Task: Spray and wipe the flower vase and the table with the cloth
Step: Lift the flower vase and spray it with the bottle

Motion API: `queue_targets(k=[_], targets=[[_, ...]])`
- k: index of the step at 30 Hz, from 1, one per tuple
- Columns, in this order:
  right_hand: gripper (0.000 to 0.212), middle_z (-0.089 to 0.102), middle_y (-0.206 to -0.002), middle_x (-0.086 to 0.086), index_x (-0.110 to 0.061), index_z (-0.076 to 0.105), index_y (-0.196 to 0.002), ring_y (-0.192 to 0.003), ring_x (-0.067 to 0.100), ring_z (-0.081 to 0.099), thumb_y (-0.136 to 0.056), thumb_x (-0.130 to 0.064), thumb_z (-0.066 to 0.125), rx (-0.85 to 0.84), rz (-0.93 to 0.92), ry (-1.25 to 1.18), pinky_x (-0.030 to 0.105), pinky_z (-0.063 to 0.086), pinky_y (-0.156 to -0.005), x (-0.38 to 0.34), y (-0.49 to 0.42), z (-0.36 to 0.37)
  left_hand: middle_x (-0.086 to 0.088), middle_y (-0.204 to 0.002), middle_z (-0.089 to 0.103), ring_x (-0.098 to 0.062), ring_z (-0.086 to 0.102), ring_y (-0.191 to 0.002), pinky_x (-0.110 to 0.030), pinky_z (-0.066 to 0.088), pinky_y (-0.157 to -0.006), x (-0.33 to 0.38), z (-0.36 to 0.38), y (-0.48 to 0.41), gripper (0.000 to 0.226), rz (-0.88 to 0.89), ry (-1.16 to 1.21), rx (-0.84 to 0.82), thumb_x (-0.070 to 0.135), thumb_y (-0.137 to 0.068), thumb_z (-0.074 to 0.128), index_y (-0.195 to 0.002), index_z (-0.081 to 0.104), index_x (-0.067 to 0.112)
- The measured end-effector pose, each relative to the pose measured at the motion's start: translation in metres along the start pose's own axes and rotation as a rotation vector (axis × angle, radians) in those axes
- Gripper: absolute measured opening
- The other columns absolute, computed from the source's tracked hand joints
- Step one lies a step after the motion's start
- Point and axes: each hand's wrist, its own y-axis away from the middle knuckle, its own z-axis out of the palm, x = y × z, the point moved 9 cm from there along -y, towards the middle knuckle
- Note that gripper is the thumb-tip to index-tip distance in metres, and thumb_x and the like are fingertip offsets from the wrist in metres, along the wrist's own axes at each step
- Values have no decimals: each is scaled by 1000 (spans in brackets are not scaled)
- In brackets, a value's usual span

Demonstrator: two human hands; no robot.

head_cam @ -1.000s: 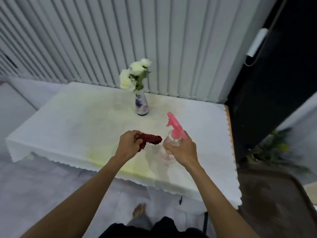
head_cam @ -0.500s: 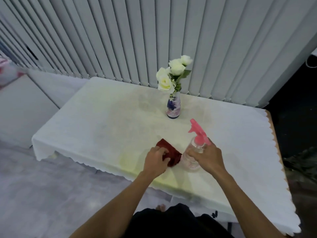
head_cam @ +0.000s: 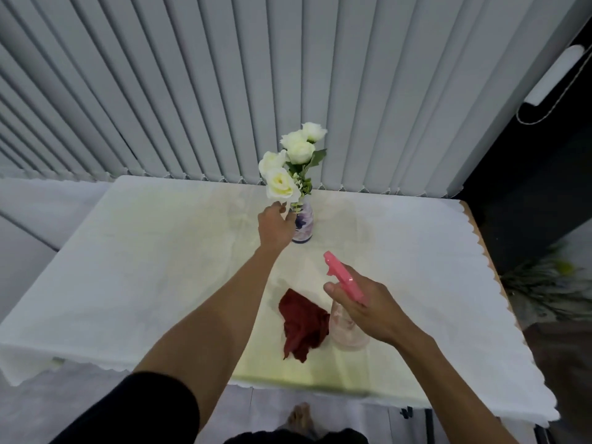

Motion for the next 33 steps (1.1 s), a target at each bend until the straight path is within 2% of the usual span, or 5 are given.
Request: queue_targets(k=[8,13,19,24,33], targets=[[18,67,-99,-13,-29,63,-116,-96,12,65,-103,-42,60,317,63,-140,32,48,-84,20,-1,-11,-10,-124,70,-28,62,-116,-19,39,-82,7,32,-32,46,-92,230,-100,27,-83,80,-121,65,6],[30,70,-104,-17,-62,53,-105,-91,3,68,-102,-33,59,442,100,-330,13,49,-71,24,-4,-6,-8,-129,67,-25,60,-121,-25,44,-96,10,26,-33,57,-100,330,-77,25,-79,84,-127,60,6],[22,74,-88,-9,-64,63,-115,-74,12,71,-102,-48,57,313,106,-326,25,59,-77,14,-34,-22,13,-100,73,-14,66,-97,-25,50,-82,11,-10,-19,46,-156,328,-20,54,-68,83,-104,69,29],[70,77,-79,0,-14,72,-117,-64,17,75,-90,-73,45,137,101,-111,44,63,-80,-10,-43,-17,6,-74,70,-9,63,-72,-25,45,-58,9,-36,-5,50,-205,326,-10,69,-60,76,-75,69,21],[49,77,-69,2,-43,73,-120,-49,13,75,-90,-71,46,109,106,-34,42,64,-81,-38,-37,-21,11,-82,69,-17,65,-87,-26,46,-67,-4,-67,13,57,-297,416,84,68,-45,81,-82,67,27]])
